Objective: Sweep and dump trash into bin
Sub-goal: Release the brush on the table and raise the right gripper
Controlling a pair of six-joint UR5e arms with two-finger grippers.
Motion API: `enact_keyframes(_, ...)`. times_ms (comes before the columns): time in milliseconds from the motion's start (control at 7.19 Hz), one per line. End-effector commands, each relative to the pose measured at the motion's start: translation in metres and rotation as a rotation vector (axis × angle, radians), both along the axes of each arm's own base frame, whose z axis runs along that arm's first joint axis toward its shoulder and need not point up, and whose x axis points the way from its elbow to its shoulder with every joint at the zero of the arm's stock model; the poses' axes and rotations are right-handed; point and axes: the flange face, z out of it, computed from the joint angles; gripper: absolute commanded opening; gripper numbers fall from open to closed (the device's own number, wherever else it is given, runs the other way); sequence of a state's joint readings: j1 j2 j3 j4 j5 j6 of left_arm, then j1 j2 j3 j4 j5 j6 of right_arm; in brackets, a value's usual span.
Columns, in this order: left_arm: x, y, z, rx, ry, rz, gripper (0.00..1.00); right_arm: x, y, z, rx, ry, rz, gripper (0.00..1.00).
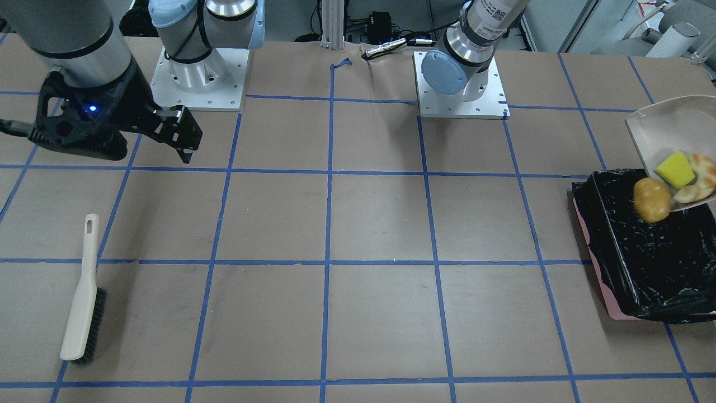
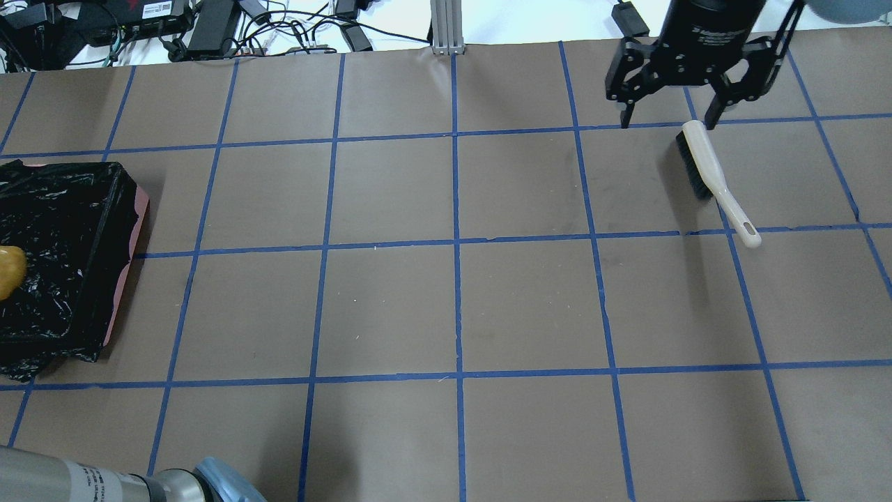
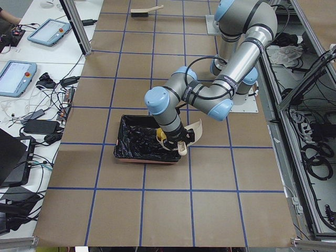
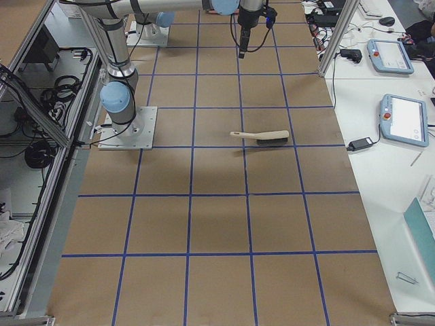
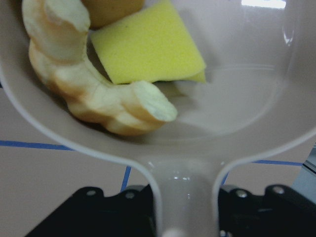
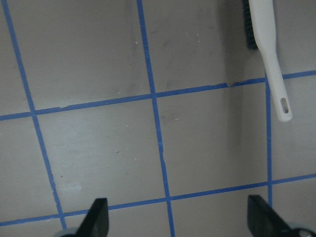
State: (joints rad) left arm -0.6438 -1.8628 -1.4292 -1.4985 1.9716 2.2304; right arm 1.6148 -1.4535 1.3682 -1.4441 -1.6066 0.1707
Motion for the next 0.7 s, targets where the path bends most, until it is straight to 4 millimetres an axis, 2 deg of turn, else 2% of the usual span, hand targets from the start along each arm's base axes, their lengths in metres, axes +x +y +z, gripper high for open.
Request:
enact_keyframes(0,-0.005,-0.004,0.004,0.009,-0.022,-0.016,0.0,0.019,0.031,0.022,-0.084,-0.026,0.009,1.0)
enact_keyframes(139,-0.006,-0.005,0.004,0.011,-0.023,-0.017,0.0,0.018,0.036,0.013,-0.103,-0.024,0.036,1.0)
enact_keyframes(278,-0.01,-0.007,0.007,0.012,-0.031,-0.025,0.0,0.016,0.046,0.012,-0.138,-0.02,0.096,1.0)
enact_keyframes(418,-0.013,-0.009,0.01,0.013,-0.037,-0.035,0.0,0.013,0.062,-0.002,-0.109,-0.008,0.088,1.0)
enact_keyframes(557,-0.018,-0.009,0.017,-0.01,-0.034,-0.035,0.0,0.012,0.067,-0.002,-0.129,-0.011,0.096,1.0)
